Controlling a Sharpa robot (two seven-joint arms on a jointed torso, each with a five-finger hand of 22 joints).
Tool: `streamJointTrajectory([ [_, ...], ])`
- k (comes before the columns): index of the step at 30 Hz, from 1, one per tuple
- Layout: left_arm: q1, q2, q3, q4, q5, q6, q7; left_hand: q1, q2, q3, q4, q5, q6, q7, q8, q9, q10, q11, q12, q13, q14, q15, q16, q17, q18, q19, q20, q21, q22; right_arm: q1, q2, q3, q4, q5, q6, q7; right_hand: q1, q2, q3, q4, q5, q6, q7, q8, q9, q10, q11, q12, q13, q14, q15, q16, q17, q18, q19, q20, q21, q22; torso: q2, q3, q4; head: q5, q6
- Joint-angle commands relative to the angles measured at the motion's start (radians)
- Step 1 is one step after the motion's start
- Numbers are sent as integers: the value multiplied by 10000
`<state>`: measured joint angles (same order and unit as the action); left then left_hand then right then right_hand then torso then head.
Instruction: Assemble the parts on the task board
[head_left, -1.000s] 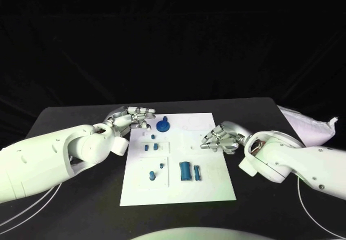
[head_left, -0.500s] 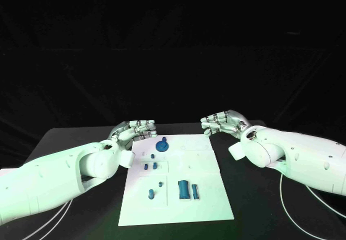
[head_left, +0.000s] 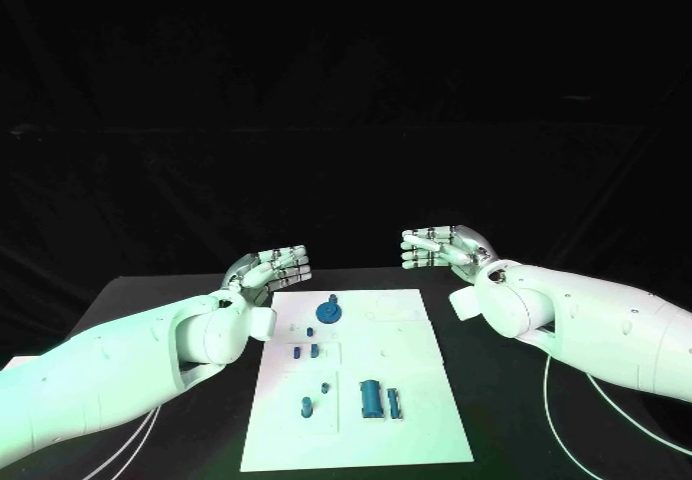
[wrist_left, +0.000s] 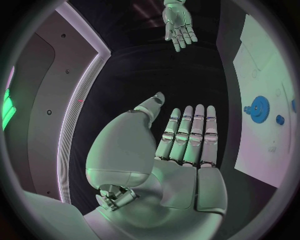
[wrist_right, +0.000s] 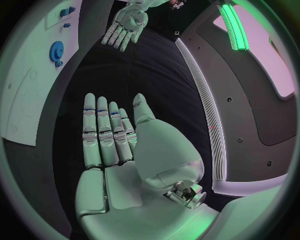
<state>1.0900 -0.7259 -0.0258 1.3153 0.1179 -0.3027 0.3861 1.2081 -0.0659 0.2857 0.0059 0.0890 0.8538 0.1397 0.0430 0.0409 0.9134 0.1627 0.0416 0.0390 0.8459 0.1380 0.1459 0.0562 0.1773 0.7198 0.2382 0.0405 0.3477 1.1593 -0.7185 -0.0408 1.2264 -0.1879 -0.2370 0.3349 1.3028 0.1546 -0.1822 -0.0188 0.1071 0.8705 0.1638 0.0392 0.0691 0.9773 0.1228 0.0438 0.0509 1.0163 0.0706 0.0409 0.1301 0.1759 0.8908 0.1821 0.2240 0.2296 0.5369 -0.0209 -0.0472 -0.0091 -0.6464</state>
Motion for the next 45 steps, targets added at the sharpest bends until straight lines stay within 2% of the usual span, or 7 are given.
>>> streamJointTrajectory([
  [1, -26, -23, 19, 155, -90, -252, 91, -3954, 659, -933, -59, -890, -2795, -457, -430, -409, -2985, -528, -416, -390, -2767, -452, -474, -562, -634, -2354, -779, -405, -1137, -51, -24, 23, 171, 67, -288, 84, -4260, -505, 596, 188, -354, -2848, -535, -392, -691, -3197, -402, -438, -509, -3327, -706, -409, -426, -627, -2915, -596, -734, -751, 28, 57, 139, 24, 131],
  [12, -227, -302, 147, 1442, -676, -2631, 763, -6777, 659, -1598, -59, -890, -4791, -1397, -430, -409, -5121, -911, -416, -390, -4745, -1380, -1459, -562, -903, -4037, -1339, -405, -1950, -547, -305, 206, 1724, 928, -2686, 925, -7276, -1546, 1012, 188, -1071, -4869, -916, -392, -691, -5464, -1228, -438, -509, -5685, -706, -409, -1301, -899, -4985, -1018, -1250, -1285, 73, 209, 472, 91, 464],
  [13, -250, -334, 162, 1590, -744, -2905, 840, -6984, 659, -1653, -59, -890, -4937, -1397, -430, -409, -5278, -1627, -416, -390, -4890, -1380, -1459, -562, -902, -4158, -1382, -405, -2009, -611, -341, 230, 1925, 1040, -2997, 1034, -7502, -1546, 1036, 188, -1071, -5019, -1638, -392, -691, -5632, -1228, -438, -509, -5860, -706, -409, -1301, -899, -5138, -1049, -1293, -1323, 73, 209, 472, 91, 464],
  [18, -349, -471, 225, 2224, -1032, -4075, 1170, -8007, 659, -1896, -59, -890, -5658, -1397, -430, -409, -6052, -1627, -416, -390, -5608, -1380, -1459, -562, -1008, -4775, -1580, -405, -2304, -898, -504, 336, 2825, 1540, -4388, 1521, -8615, -1546, 1822, 188, -1071, -5761, -1638, -392, -691, -6474, -1228, -438, -509, -6730, -706, -409, -1301, -1007, -5898, -1821, -1483, -1519, 73, 209, 472, 91, 464],
  [19, -361, -488, 233, 2301, -1067, -4217, 1210, -8166, 659, -1933, -59, -890, -5773, -1397, -430, -409, -6172, -1627, -416, -390, -5716, -1380, -1459, -562, -1773, -4866, -1616, -405, -2351, -936, -526, 350, 2943, 1605, -4569, 1585, -8788, -1546, 1822, 188, -1071, -5874, -1638, -392, -691, -6605, -1228, -438, -509, -6862, -706, -409, -1301, -1020, -6018, -1821, -1511, -1552, 73, 209, 472, 91, 464],
  [20, -372, -503, 240, 2368, -1098, -4341, 1245, -8319, 659, -1964, -59, -890, -5878, -1397, -430, -409, -6289, -1627, -416, -390, -5827, -1380, -1459, -562, -1773, -4962, -1642, -405, -2394, -969, -545, 362, 3048, 1663, -4731, 1642, -8954, -1546, 1822, 188, -1071, -5986, -1638, -392, -691, -6724, -1228, -438, -509, -6992, -706, -409, -1301, -1759, -6131, -1821, -2240, -1580, 73, 209, 472, 91, 464],
  [45, -400, -541, 258, 2547, -1179, -4673, 1339, -10738, 659, -2857, -59, -890, -7580, -1397, -430, -409, -8122, -1627, -416, -390, -7518, -1380, -1459, -562, -1773, -6379, -2382, -405, -3477, -1093, -615, 408, 3436, 1879, -5330, 1851, -11560, -1546, 1822, 188, -1071, -7737, -1638, -392, -691, -8683, -1228, -438, -509, -9031, -706, -409, -1301, -1759, -7913, -1821, -2240, -2296, 73, 209, 472, 91, 464],
])
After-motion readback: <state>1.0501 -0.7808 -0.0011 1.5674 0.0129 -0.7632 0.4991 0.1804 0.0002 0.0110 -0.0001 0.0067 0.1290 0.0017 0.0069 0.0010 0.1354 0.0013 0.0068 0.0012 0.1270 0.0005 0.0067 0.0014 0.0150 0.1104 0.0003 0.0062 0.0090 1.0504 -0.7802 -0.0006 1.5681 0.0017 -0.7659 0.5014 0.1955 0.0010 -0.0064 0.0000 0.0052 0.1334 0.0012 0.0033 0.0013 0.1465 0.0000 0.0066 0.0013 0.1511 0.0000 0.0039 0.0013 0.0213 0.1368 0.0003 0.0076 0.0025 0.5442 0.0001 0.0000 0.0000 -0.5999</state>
